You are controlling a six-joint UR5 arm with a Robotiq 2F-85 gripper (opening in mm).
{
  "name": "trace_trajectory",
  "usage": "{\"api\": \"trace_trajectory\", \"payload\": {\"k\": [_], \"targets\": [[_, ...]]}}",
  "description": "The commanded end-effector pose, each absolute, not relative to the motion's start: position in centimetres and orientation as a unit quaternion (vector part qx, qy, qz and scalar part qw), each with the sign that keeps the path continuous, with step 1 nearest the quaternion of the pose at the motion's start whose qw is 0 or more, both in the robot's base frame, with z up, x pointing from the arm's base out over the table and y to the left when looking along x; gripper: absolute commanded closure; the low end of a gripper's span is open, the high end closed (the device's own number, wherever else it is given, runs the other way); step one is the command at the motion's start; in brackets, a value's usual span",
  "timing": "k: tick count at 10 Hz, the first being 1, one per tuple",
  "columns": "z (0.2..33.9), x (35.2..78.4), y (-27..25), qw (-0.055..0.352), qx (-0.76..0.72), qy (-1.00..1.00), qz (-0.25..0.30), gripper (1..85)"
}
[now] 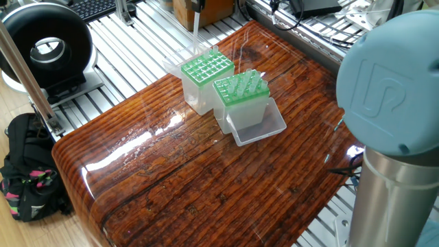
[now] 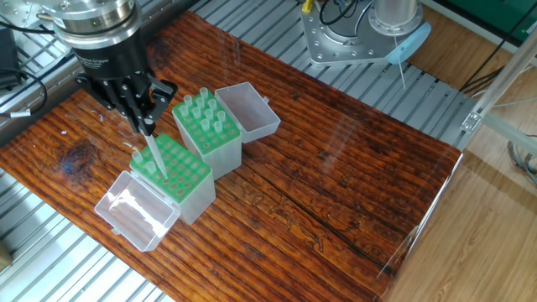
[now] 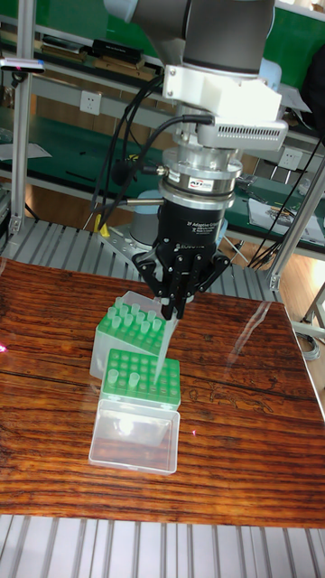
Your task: Transfer all large pipette tips from one holder to another
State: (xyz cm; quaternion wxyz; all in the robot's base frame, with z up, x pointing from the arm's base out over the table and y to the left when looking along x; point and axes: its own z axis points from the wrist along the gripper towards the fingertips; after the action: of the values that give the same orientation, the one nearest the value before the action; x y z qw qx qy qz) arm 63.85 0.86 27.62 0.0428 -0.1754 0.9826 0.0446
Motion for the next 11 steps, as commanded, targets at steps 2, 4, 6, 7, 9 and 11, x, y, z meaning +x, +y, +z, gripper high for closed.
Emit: {"api": "trace_trajectory", "payload": {"k": [2, 4, 6, 7, 9, 11], "targets": [[27.44, 63.83, 0.98, 0.040, -0.176, 0.982, 0.048, 80.3], [27.47, 63.79, 1.00, 0.040, -0.175, 0.983, 0.048, 80.3], [27.58, 63.92, 1.08, 0.044, -0.174, 0.983, 0.049, 80.3], [27.57, 64.09, 1.09, 0.048, -0.173, 0.983, 0.049, 80.3], [27.63, 64.21, 1.15, 0.051, -0.173, 0.982, 0.050, 80.3], [27.72, 64.21, 1.13, 0.053, -0.172, 0.982, 0.050, 80.3]]}}
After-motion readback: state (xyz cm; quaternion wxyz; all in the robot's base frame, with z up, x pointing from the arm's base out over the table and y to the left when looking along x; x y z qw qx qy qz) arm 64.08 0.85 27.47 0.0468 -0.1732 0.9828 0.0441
